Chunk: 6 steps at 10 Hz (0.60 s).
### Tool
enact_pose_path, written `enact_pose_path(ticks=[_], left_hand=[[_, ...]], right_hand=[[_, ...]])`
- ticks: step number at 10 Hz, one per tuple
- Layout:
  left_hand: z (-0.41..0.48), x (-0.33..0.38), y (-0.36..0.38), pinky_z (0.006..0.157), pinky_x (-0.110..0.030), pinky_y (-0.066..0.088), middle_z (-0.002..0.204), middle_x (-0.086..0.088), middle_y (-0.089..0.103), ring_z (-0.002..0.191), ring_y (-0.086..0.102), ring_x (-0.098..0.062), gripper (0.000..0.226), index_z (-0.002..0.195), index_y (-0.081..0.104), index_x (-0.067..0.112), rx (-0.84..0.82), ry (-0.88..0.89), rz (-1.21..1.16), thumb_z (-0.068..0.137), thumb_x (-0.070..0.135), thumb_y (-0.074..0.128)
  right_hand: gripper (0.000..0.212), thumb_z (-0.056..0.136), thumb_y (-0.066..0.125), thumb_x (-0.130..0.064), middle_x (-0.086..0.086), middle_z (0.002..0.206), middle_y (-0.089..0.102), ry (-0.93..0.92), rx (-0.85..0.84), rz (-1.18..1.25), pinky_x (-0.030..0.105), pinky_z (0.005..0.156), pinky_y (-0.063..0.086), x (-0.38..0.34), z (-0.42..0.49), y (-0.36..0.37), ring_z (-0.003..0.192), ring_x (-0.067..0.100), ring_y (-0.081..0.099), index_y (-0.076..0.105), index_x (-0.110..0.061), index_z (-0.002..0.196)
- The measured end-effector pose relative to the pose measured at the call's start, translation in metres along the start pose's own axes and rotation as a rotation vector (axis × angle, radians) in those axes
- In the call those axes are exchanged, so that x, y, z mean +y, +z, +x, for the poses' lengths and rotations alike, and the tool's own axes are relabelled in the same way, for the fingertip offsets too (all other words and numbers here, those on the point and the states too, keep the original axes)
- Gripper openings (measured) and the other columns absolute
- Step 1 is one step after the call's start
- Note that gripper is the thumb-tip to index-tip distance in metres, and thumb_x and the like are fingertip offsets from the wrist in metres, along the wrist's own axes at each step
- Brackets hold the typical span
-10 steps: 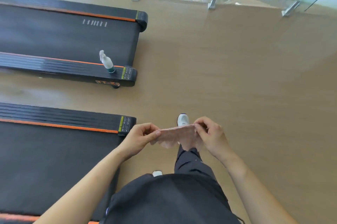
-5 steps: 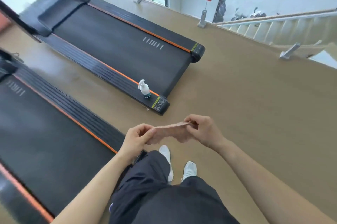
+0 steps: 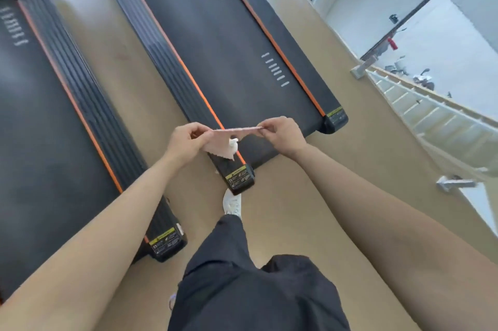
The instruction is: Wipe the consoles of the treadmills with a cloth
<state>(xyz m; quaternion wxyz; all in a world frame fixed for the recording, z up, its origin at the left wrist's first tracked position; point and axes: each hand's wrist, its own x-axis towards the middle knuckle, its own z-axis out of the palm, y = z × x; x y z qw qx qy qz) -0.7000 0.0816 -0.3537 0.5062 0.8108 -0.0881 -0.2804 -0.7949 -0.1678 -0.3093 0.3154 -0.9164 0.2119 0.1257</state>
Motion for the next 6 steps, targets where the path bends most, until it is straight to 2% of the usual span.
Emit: enact_pose_path(ticks=[1, 2, 3, 4, 5, 6], left_hand=[[0.053, -0.012, -0.009, 0.075, -0.027, 0.048, 0.076, 0.012, 0.069, 0.074, 0.058, -0.012, 0.023, 0.076, 0.072, 0.039, 0.053, -0.038, -0.039, 0.091, 0.022, 0.076], [0.085, -0.036, -0.003, 0.082, -0.026, 0.048, 0.087, 0.007, 0.070, 0.080, 0.062, -0.009, 0.005, 0.090, 0.072, 0.027, 0.071, -0.119, -0.027, 0.093, 0.024, 0.074], [0.104, -0.072, 0.016, 0.084, -0.026, 0.047, 0.096, 0.004, 0.071, 0.084, 0.062, -0.007, 0.003, 0.094, 0.072, 0.022, 0.092, -0.204, 0.034, 0.094, 0.025, 0.072], [0.107, -0.110, 0.041, 0.091, -0.038, 0.052, 0.103, 0.001, 0.073, 0.098, 0.066, -0.019, 0.004, 0.094, 0.072, 0.025, 0.073, -0.270, 0.134, 0.093, 0.029, 0.071], [0.097, -0.154, 0.071, 0.100, -0.042, 0.050, 0.126, -0.001, 0.071, 0.120, 0.062, -0.028, 0.027, 0.119, 0.072, 0.026, -0.127, -0.429, 0.340, 0.095, 0.038, 0.065], [0.083, -0.181, 0.089, 0.105, -0.039, 0.048, 0.147, 0.002, 0.060, 0.133, 0.056, -0.027, 0.050, 0.141, 0.058, 0.029, -0.397, -0.595, 0.428, 0.094, 0.045, 0.064]], right_hand=[[0.020, 0.096, 0.065, -0.027, 0.003, 0.101, 0.079, -0.017, -0.013, -0.034, 0.037, 0.090, 0.056, -0.010, 0.066, -0.001, 0.096, 0.021, 0.072, 0.078, -0.019, 0.109], [0.023, 0.098, 0.063, -0.027, 0.005, 0.109, 0.077, -0.028, -0.082, -0.098, 0.036, 0.093, 0.055, -0.008, 0.108, 0.017, 0.101, 0.025, 0.070, 0.077, -0.016, 0.113], [0.023, 0.100, 0.059, -0.024, 0.006, 0.101, 0.074, -0.045, -0.157, -0.199, 0.038, 0.084, 0.053, 0.009, 0.130, 0.051, 0.097, 0.030, 0.062, 0.078, -0.018, 0.111], [0.022, 0.099, 0.056, -0.024, 0.009, 0.094, 0.073, -0.014, -0.256, -0.254, 0.042, 0.076, 0.051, 0.036, 0.125, 0.089, 0.092, 0.034, 0.056, 0.077, -0.019, 0.104], [0.026, 0.095, 0.055, -0.030, 0.010, 0.107, 0.073, 0.052, -0.535, -0.379, 0.044, 0.089, 0.053, 0.064, 0.113, 0.123, 0.103, 0.039, 0.059, 0.071, -0.025, 0.115], [0.038, 0.097, 0.056, -0.030, 0.010, 0.134, 0.065, 0.131, -0.824, -0.456, 0.036, 0.104, 0.047, 0.078, 0.103, 0.137, 0.124, 0.034, 0.058, 0.066, -0.020, 0.132]])
